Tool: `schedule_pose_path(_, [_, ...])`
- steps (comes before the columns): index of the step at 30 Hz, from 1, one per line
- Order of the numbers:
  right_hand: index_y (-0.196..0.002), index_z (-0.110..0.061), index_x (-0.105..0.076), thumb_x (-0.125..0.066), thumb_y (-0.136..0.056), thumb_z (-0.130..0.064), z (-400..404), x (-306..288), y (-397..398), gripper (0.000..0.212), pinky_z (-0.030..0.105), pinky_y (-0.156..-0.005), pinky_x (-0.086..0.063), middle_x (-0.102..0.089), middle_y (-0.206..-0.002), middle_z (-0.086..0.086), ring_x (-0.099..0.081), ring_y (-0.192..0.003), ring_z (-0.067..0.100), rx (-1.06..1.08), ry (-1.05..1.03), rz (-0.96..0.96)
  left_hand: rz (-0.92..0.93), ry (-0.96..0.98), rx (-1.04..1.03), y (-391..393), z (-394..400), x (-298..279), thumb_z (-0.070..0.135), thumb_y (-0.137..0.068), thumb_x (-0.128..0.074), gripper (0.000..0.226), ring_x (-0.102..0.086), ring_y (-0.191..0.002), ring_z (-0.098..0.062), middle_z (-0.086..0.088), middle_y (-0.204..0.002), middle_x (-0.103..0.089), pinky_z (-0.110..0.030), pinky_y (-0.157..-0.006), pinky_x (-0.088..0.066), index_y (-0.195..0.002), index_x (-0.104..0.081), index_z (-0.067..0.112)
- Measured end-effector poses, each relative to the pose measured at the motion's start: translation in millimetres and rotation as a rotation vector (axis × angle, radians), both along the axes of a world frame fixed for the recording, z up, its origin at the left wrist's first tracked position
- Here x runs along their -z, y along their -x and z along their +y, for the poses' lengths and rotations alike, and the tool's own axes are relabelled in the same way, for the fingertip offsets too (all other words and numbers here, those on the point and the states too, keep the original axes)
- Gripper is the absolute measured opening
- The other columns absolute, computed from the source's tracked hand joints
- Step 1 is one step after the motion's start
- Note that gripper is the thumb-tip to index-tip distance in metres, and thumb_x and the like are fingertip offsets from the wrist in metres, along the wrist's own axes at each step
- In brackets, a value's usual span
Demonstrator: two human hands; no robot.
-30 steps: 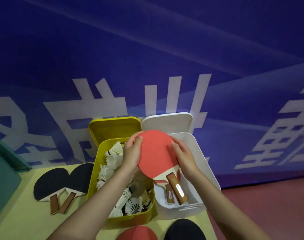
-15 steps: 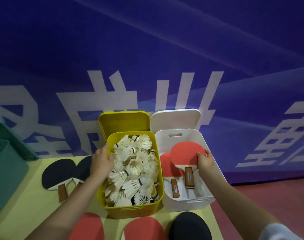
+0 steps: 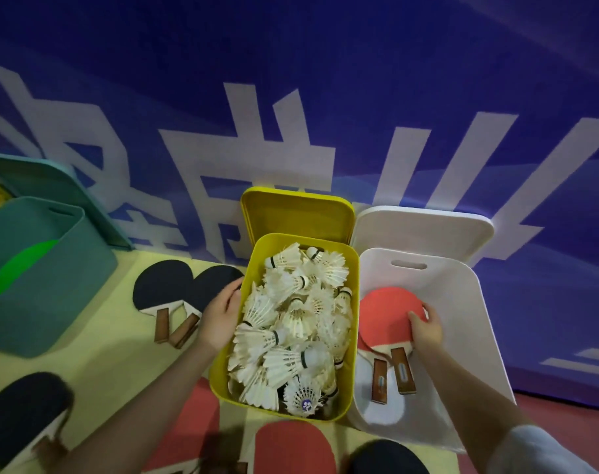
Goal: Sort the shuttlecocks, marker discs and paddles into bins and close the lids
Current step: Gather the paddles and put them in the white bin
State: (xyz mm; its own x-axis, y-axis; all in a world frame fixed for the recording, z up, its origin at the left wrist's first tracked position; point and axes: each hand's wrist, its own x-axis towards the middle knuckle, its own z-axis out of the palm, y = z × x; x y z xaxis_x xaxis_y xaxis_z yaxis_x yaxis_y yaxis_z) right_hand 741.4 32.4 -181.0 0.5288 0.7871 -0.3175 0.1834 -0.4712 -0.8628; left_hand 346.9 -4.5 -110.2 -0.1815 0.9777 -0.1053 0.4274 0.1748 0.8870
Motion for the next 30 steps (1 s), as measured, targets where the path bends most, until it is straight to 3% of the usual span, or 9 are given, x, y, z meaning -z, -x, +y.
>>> schedule_pose_path(2, [-0.134, -0.017, -0.048, -0.058, -0.092, -0.019, 2, 12, -5, 0.044, 0.041, -0.095, -0.043, -0.056, -0.126, 0.015, -0.052, -0.114, 0.035, -0.054, 0.064, -0.05, 0.023, -0.025, -0.032, -4, 0, -3, 0.028, -0.102, -0.04, 0.035, -0.052, -0.119, -0.008, 0.007, -0.129, -0.058, -0.029, -0.1, -0.042, -0.135, -0.051, 0.027])
schedule_pose_path(4, [-0.138, -0.026, -0.043, -0.064, -0.086, -0.037, 0, 30, -11, 0.057, 0.045, -0.101, -0.04, -0.052, -0.126, 0.015, -0.047, -0.119, 0.037, -0.181, 0.194, -0.214, 0.049, -0.059, -0.027, -5, -4, -5, 0.028, -0.102, -0.04, 0.034, -0.053, -0.116, -0.005, 0.01, -0.126, -0.059, -0.025, -0.095, -0.042, -0.135, -0.051, 0.027])
schedule_pose_path(6, [-0.138, -0.033, -0.043, -0.066, -0.081, -0.048, -2, 44, -14, 0.064, 0.045, -0.103, -0.038, -0.047, -0.126, 0.013, -0.042, -0.121, 0.037, -0.23, 0.268, -0.318, 0.094, -0.037, -0.043, -3, -4, -4, 0.031, -0.102, -0.039, 0.034, -0.053, -0.114, -0.006, 0.011, -0.125, -0.058, -0.028, -0.095, -0.042, -0.134, -0.05, 0.032])
schedule_pose_path(12, [-0.142, -0.024, -0.039, -0.062, -0.086, -0.044, 2, 43, -14, 0.064, 0.047, -0.103, -0.036, -0.046, -0.128, 0.016, -0.038, -0.124, 0.037, -0.314, 0.255, -0.36, 0.154, -0.011, -0.051, 0, 0, -1, 0.047, -0.093, -0.033, 0.046, -0.053, -0.116, -0.009, 0.01, -0.129, -0.058, -0.037, -0.097, -0.045, -0.135, -0.048, 0.036])
schedule_pose_path(16, [-0.142, -0.009, -0.038, -0.056, -0.091, -0.036, -4, 23, -3, 0.06, 0.047, -0.102, -0.036, -0.048, -0.131, 0.022, -0.04, -0.125, 0.041, -0.259, 0.283, -0.403, 0.135, -0.087, -0.04, -3, -3, -6, 0.033, -0.101, -0.041, 0.038, -0.056, -0.11, -0.01, 0.005, -0.125, -0.059, -0.031, -0.09, -0.045, -0.137, -0.048, 0.026])
schedule_pose_path(19, [-0.128, -0.013, -0.054, -0.051, -0.092, -0.027, -23, -7, 10, 0.039, 0.047, -0.096, -0.043, -0.058, -0.121, 0.017, -0.053, -0.112, 0.037, -0.207, 0.102, -0.431, 0.094, -0.065, -0.099, -5, -4, -11, 0.027, -0.1, -0.043, 0.038, -0.058, -0.092, -0.013, 0.0, -0.109, -0.062, -0.033, -0.08, -0.045, -0.139, -0.045, 0.025])
schedule_pose_path(22, [-0.121, -0.015, -0.059, -0.053, -0.09, -0.02, -47, -46, 23, 0.032, 0.047, -0.095, -0.046, -0.061, -0.114, 0.01, -0.057, -0.106, 0.029, -0.17, -0.162, -0.379, -0.01, -0.036, -0.162, 10, -9, -4, 0.03, -0.1, -0.042, 0.034, -0.062, -0.102, -0.023, -0.003, -0.111, -0.065, -0.043, -0.091, -0.049, -0.133, -0.05, 0.028])
schedule_pose_path(24, [-0.117, -0.015, -0.062, -0.053, -0.089, -0.018, -68, -77, 33, 0.029, 0.041, -0.093, -0.048, -0.063, -0.11, 0.006, -0.059, -0.101, 0.022, -0.157, -0.294, -0.291, -0.053, -0.003, -0.156, 19, -20, -1, 0.031, -0.1, -0.041, 0.031, -0.064, -0.099, -0.027, -0.002, -0.107, -0.066, -0.049, -0.09, -0.051, -0.129, -0.052, 0.027])
schedule_pose_path(30, [-0.11, -0.015, -0.063, -0.053, -0.093, -0.01, -168, -130, 82, 0.02, 0.011, -0.073, -0.045, -0.063, -0.095, -0.003, -0.058, -0.081, -0.002, -0.076, -0.496, -0.152, -0.041, -0.168, 0.004, 32, -106, -2, 0.014, -0.1, -0.041, 0.024, -0.061, -0.089, -0.016, 0.0, -0.096, -0.063, -0.034, -0.073, -0.049, -0.116, -0.058, 0.021])
